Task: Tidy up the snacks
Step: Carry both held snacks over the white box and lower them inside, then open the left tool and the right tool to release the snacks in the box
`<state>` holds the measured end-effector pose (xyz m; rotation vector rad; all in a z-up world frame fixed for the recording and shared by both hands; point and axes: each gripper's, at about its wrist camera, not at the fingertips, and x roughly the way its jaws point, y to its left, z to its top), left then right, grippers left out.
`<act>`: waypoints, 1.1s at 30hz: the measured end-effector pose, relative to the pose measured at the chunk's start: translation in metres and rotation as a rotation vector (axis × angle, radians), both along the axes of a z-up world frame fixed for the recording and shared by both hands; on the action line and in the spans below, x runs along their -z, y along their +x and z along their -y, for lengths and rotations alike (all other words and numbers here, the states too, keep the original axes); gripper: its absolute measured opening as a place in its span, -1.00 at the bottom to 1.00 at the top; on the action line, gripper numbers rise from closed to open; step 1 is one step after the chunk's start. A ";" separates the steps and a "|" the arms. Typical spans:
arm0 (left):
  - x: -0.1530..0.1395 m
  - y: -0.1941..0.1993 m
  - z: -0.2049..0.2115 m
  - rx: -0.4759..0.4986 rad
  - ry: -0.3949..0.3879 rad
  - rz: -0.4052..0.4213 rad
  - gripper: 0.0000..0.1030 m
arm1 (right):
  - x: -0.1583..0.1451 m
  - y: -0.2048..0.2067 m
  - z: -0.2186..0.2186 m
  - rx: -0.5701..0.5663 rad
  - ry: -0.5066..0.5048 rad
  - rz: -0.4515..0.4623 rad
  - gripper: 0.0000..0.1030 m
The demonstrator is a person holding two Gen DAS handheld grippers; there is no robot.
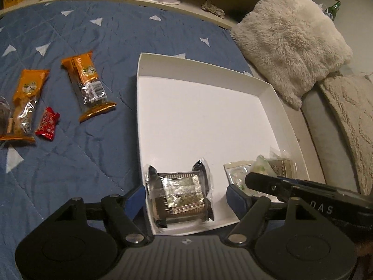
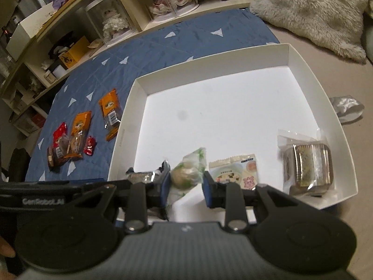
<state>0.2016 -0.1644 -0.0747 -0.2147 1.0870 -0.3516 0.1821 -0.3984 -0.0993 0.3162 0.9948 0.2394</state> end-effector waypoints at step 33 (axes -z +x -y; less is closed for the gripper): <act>-0.005 -0.011 -0.024 0.009 0.099 -0.024 1.00 | -0.018 -0.019 -0.011 0.028 -0.180 -0.062 0.99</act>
